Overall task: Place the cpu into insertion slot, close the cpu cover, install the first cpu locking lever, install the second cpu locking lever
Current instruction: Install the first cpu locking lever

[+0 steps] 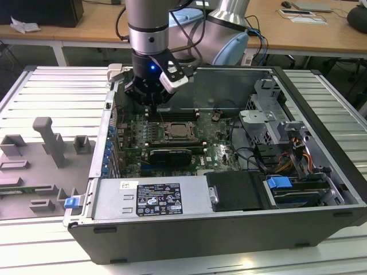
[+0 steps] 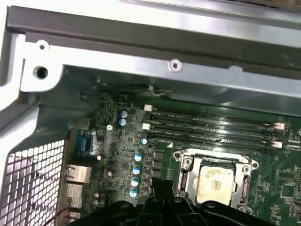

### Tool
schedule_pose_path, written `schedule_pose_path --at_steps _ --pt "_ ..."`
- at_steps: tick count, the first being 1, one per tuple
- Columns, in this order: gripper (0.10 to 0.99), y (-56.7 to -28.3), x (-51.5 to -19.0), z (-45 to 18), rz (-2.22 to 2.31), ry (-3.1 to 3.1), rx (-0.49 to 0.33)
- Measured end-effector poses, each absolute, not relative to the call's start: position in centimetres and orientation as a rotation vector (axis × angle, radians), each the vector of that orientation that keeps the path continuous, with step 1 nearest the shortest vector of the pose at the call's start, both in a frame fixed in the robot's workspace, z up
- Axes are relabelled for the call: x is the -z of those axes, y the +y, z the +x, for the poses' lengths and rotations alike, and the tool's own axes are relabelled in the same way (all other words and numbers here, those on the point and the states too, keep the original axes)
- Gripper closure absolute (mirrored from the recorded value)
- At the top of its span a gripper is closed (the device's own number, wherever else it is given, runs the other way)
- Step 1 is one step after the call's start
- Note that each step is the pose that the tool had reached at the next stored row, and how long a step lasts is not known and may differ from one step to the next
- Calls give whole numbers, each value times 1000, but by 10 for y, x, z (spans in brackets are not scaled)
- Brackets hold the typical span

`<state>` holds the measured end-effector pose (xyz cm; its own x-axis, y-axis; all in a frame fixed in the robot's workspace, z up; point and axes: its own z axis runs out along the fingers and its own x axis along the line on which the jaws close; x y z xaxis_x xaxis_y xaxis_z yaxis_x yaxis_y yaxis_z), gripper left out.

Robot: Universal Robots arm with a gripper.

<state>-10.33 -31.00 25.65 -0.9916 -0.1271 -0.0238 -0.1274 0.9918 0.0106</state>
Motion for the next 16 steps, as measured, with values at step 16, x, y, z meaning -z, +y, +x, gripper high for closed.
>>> schedule_pose_path --at_steps 16 --pt "980 -284 -254 -92 -187 3113 -23"
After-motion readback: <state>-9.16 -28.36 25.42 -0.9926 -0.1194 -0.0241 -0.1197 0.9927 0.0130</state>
